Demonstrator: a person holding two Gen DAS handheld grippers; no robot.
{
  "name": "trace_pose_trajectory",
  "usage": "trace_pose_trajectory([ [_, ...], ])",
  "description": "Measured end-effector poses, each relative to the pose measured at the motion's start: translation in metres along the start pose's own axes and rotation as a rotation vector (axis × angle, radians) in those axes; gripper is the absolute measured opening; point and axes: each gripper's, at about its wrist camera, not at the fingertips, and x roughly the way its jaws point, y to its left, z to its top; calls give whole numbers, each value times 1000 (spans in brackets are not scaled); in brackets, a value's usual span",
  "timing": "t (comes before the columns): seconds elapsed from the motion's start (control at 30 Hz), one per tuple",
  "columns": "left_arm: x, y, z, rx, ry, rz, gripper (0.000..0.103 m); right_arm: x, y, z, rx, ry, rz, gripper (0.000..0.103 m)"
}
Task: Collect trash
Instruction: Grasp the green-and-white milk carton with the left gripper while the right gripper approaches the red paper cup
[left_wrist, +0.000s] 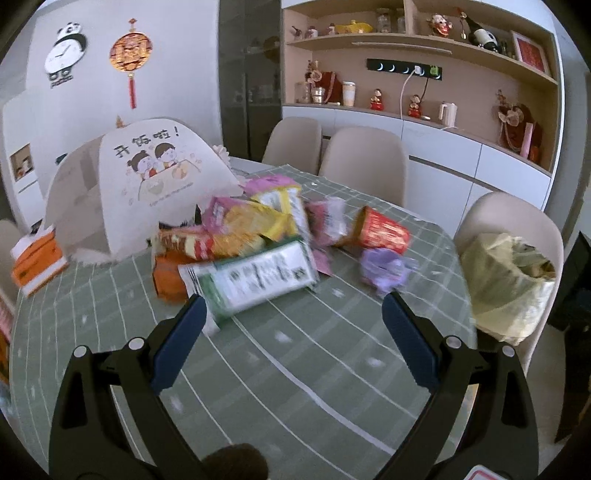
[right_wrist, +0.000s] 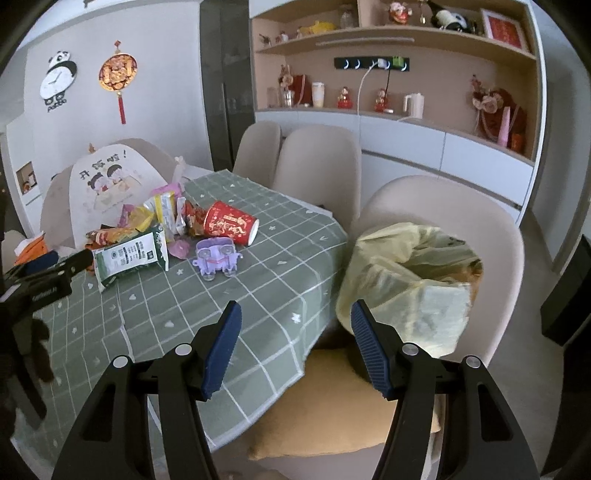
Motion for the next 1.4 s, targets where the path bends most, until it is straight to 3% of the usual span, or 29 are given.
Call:
trace_pose_trajectory([
  [0.27,82,97,33,0,103,-129,93,45,47,11,44,73,-32,59],
  [0.4,116,118,31,-11,185,-236,93,62,67,5,3,144,-46,59],
  [0.67,126,95,14,16,297,-491,91,83,68,13,13,191,-73,59],
  [0.8,110,81,10,20,293,-540,89,91,64,18,8,203,-73,59],
  [0.97,122,70,19,29,306,-481,82,105,56,21,-8,211,-24,59],
  [1.17,164,55,11,58,435,-341,69,113,38,31,-88,184,93,59],
  [1.4,169,34,3,-71,542,-184,64,124,-8,61,-154,149,198,59],
])
